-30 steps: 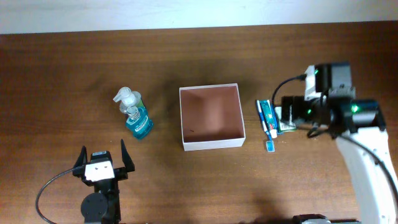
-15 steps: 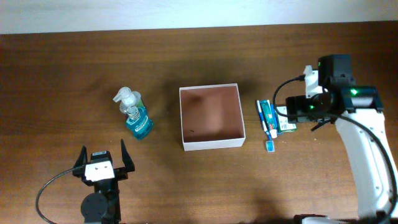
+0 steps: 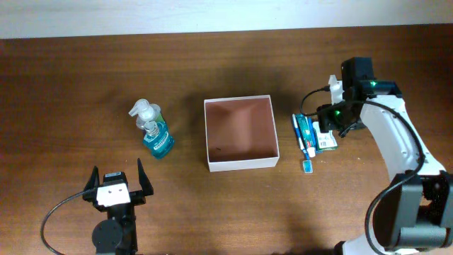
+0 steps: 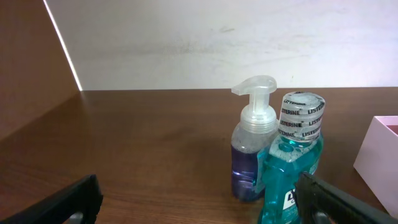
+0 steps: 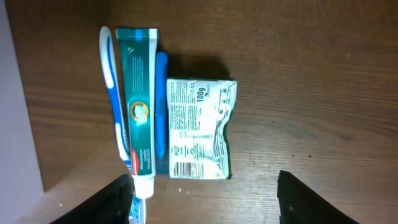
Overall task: Pack container
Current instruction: 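Move the right gripper over the Dettol soap bar beside the toothpaste, then lower the right gripper and close on the Dettol soap bar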
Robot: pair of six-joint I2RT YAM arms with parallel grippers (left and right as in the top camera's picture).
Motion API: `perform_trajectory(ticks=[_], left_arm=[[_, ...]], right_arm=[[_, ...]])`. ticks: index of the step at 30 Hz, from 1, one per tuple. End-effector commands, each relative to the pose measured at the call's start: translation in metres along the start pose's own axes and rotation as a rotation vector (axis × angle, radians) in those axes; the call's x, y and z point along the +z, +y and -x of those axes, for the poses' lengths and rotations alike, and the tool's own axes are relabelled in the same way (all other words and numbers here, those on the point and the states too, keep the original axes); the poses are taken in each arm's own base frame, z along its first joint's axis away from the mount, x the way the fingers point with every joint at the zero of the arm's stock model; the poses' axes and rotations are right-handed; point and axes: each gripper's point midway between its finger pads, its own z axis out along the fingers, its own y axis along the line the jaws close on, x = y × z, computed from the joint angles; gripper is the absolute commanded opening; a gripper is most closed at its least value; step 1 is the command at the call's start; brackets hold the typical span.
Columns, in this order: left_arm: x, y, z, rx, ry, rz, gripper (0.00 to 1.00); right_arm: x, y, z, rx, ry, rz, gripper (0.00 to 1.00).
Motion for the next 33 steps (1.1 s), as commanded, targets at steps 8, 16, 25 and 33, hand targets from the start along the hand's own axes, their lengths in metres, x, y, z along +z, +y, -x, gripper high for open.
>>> perform_trajectory(ticks=[8, 16, 25, 33], left_arm=[[0.0, -0.003, -0.001, 0.016, -0.004, -0.015, 0.99], [0.0, -0.003, -0.001, 0.016, -0.004, -0.015, 0.99], [0.0, -0.003, -0.001, 0.016, -0.004, -0.015, 0.99], [0.0, -0.002, -0.001, 0.016, -0.004, -0.008, 0.99]], right_arm=[[0.017, -0.001, 0.009, 0.071, 0.003, 0.008, 0.64], [0.041, 0.001, -0.006, 0.063, 0.067, 0.014, 0.64], [0.067, 0.001, -0.01, 0.063, 0.115, 0.013, 0.62], [0.083, -0.001, -0.018, 0.072, 0.161, 0.016, 0.62]])
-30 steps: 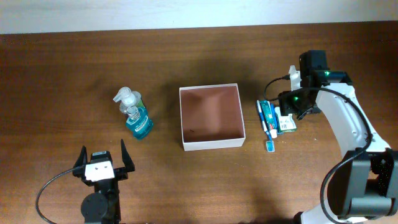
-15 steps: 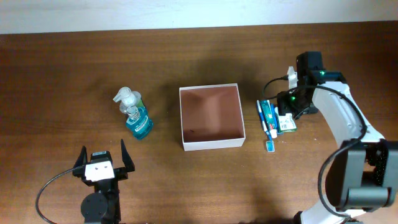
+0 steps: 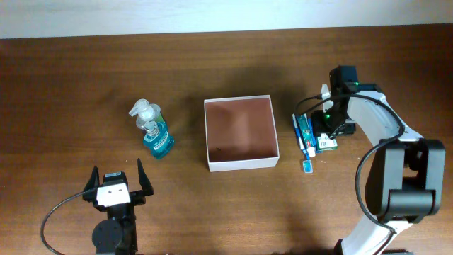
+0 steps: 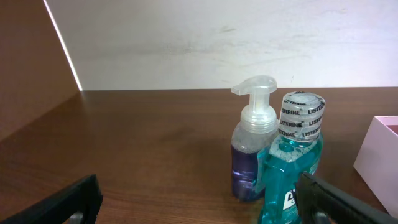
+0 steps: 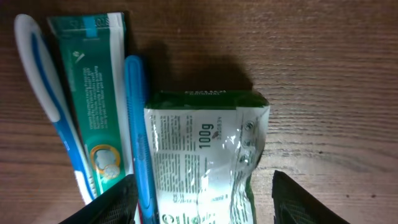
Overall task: Pack container
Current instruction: 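Lower the right gripper and close on the Dettol soap bar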
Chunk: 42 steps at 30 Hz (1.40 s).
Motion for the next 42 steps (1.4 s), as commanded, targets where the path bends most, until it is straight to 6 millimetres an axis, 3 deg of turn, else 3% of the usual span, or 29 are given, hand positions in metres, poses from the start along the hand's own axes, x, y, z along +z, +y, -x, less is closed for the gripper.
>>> perform_trajectory(ticks=[1, 9, 25, 29, 34, 36, 42], left_arm=[[0.0, -0.002, -0.001, 0.016, -0.004, -0.008, 1.0], [0.0, -0.002, -0.001, 0.016, -0.004, -0.008, 0.99], [0.0, -0.002, -0.001, 0.016, -0.004, -0.008, 1.0], [0.0, -0.002, -0.001, 0.016, -0.004, -0.008, 0.99], [0.0, -0.002, -0.001, 0.016, -0.004, -0.008, 0.99], [0.0, -0.002, -0.001, 0.016, -0.004, -0.008, 0.99], [0.0, -0.002, -0.001, 0.016, -0.004, -0.008, 0.99]], right_arm=[[0.016, -0.005, -0.009, 0.02, 0.051, 0.004, 0.62], [0.023, -0.02, -0.014, 0.072, 0.074, 0.014, 0.62], [0.022, -0.002, -0.015, 0.005, 0.074, 0.126, 0.63], [0.021, -0.008, -0.018, 0.027, 0.082, 0.134, 0.63], [0.021, -0.029, -0.025, 0.09, 0.098, 0.134, 0.64], [0.02, -0.036, -0.028, 0.11, 0.102, 0.14, 0.7], [0.017, -0.03, -0.034, 0.061, 0.118, 0.203, 0.72]])
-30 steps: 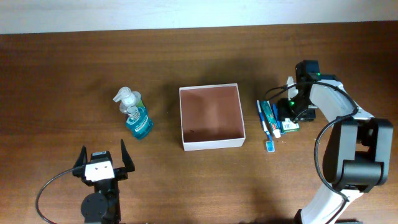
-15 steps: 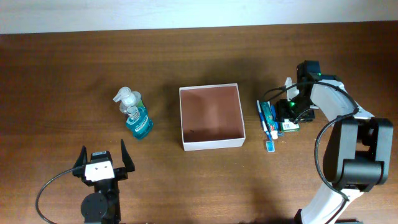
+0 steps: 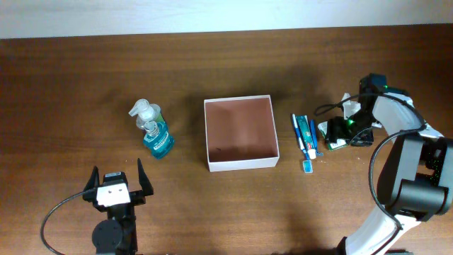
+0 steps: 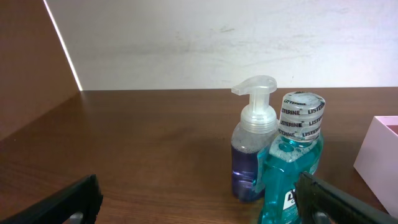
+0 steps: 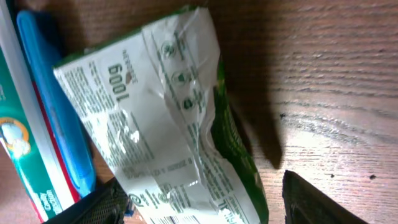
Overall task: Pack container
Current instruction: 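Lower the right gripper and close on the Dettol soap bar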
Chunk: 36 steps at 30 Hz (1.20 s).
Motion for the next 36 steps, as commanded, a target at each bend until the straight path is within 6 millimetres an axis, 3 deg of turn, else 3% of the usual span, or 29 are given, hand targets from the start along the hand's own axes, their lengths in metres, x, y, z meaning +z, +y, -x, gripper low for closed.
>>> perform_trajectory(ticks=[1, 9, 15, 21, 29, 36], left_arm=[[0.0, -0.002, -0.001, 0.016, -0.004, -0.008, 0.99], [0.0, -0.002, -0.001, 0.016, -0.004, -0.009, 0.99], [0.0, -0.002, -0.001, 0.016, -0.004, -0.008, 0.99], [0.0, -0.002, -0.001, 0.016, -0.004, -0.008, 0.99], [0.0, -0.002, -0.001, 0.016, -0.004, -0.008, 1.0], [0.0, -0.002, -0.001, 0.016, -0.004, -0.008, 0.99]], right_arm=[[0.008, 0.005, -0.004, -0.031, 0.023, 0.039, 0.72], [0.008, 0.01, -0.003, -0.142, 0.015, 0.067, 0.76], [0.007, -0.02, -0.001, -0.153, 0.028, -0.11, 0.81], [0.008, -0.009, 0.011, -0.202, -0.003, -0.142, 0.85], [0.003, 0.008, 0.037, -0.354, -0.055, -0.314, 0.95], [0.003, 0.008, 0.033, -0.278, -0.052, -0.318, 0.95]])
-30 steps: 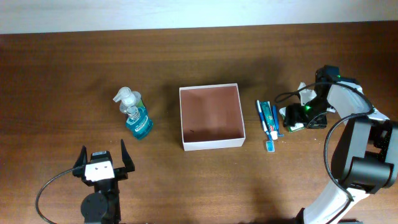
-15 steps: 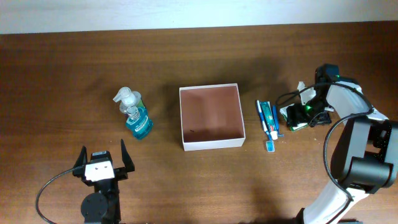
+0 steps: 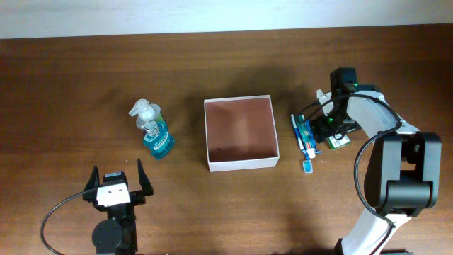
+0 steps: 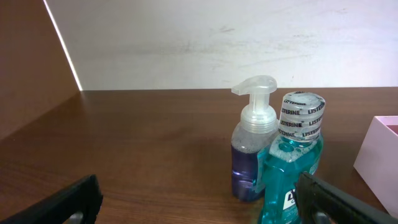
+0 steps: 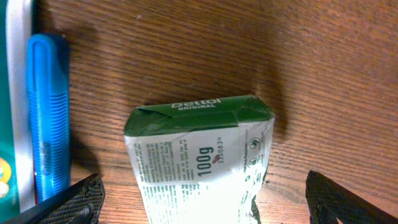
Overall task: Pack container
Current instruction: 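Lower the right gripper and close on the Dettol soap bar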
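The container is a white box with a pink inside, standing empty mid-table. To its right lie a toothpaste tube, toothbrushes and a green-and-white Dettol soap packet. My right gripper is open and low over the packet, with one finger on each side of it. A blue toothbrush lies just left of the packet. My left gripper rests open near the front edge.
A clear pump bottle and a blue Listerine bottle stand together left of the box, in front of the left gripper. The box's corner shows at the right of the left wrist view.
My right wrist was out to the right and twisted, with the packet skewed in its view. It now sits farther left over the packet, squared up. The left arm has not moved.
My right gripper first hung open above the toothpaste, brushes and packet. Then it was lower over the packet, which lay against the blue brush. Later the packet lay a little farther right, apart from the brush, and still does.
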Robot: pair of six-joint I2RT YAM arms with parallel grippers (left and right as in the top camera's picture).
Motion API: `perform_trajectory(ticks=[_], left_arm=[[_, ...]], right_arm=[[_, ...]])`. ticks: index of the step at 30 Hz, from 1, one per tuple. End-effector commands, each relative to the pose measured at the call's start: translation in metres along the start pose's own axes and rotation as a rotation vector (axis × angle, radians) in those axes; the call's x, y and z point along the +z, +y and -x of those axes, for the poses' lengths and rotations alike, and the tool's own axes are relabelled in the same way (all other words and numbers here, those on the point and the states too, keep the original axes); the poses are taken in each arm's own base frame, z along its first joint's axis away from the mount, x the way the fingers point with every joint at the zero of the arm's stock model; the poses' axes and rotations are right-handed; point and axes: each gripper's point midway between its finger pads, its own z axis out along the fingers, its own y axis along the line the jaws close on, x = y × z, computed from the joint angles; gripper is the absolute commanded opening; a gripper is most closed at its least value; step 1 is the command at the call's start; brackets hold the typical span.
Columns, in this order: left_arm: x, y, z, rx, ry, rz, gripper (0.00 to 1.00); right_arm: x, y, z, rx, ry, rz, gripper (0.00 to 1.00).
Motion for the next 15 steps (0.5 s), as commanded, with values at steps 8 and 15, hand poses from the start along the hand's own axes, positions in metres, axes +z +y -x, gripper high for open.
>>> perform_trajectory(ticks=[8, 15], left_arm=[[0.0, -0.002, -0.001, 0.016, -0.004, -0.009, 0.99], [0.0, -0.002, -0.001, 0.016, -0.004, -0.009, 0.99]], right_arm=[[-0.001, 0.031, 0.01, 0.068, -0.041, 0.182, 0.77], [-0.001, 0.03, 0.008, 0.069, -0.032, 0.179, 0.63]])
